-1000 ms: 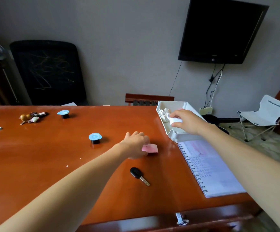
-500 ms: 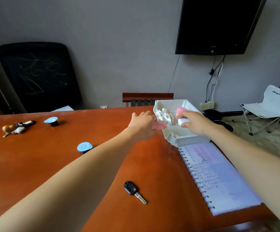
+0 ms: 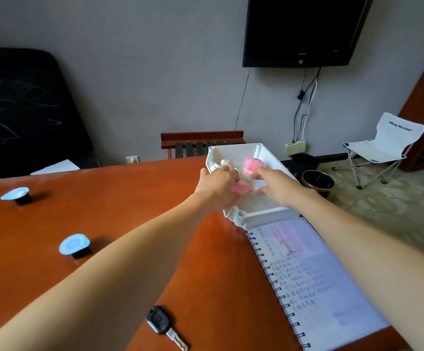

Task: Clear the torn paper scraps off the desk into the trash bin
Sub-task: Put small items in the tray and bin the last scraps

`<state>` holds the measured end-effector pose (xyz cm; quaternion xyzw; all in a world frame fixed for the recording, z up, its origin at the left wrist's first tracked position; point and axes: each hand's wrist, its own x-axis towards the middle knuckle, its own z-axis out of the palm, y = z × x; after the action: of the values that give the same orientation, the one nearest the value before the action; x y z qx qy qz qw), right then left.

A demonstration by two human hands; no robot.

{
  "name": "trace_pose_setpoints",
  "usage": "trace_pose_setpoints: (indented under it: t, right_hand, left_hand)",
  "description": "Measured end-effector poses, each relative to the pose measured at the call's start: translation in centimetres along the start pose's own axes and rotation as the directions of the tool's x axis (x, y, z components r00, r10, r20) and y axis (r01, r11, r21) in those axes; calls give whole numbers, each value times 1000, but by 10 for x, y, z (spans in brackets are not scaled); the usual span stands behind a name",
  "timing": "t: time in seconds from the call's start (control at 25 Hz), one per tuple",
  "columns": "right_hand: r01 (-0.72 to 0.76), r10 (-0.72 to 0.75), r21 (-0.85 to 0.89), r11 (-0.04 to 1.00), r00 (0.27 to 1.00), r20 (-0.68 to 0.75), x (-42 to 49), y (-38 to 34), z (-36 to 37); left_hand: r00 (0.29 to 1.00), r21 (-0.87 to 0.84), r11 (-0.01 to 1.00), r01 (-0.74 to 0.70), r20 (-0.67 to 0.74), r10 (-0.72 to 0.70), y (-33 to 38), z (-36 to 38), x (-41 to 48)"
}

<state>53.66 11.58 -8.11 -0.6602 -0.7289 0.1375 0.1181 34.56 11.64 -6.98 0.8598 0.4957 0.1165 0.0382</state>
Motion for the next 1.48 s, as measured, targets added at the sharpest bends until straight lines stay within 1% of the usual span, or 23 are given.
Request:
trace_pose_setpoints:
  t: [0.12,0.24,0.36,0.48,0.64,0.76,0.8,0.88,1.0,1.16,1.32,1.48]
  right_hand:
    - [-32,32,17,999,999,23,5,4,4]
    - [-43,42,23,999,999,19,7,4,5]
    - [-23,23,0,1000,1000,18,8,6,6]
    - [-1,1,-21,1000,1000,-1,8,7,6]
    - [3,-8,-75,997,998,-60,7,8,5]
    - [-21,10,-148,989,997,-77,5,4,3]
    - [-28,19,-138,990,998,-65,4,3,2]
    - [-32,28,-94,995,999,-43,4,2,2]
    - [-48,45,-60,997,998,-46,4,2,2]
    - [-68,66,-93,993,998,-23,-1,-2,-2]
    - [-89,86,-97,991,996,-35,-12,-19,-11]
    - [-45,40,-95,995,998,-51,-37,-45,-19]
  left_hand:
    - [1000,-23,1000,-5,7,5,4,8,7]
    - [1000,24,1000,-13,-1,13,4,19,12]
    - [1000,44,999,12,-23,-11,4,28,16]
    - [1000,28,999,16,5,-16,4,28,17]
    - [1000,42,999,12,14,-12,3,25,13]
    - [998,29,998,-47,-50,48,2,22,9]
    - [995,30,997,-78,-57,80,1,21,8]
    - [993,47,993,-112,-18,113,1,21,7]
    - [995,32,995,-97,32,96,0,19,7]
    - [995,-7,996,-91,33,91,-1,13,-4]
    - [996,-7,996,-88,29,88,-9,1,-24]
    - [998,19,998,-59,3,59,-17,-17,-53]
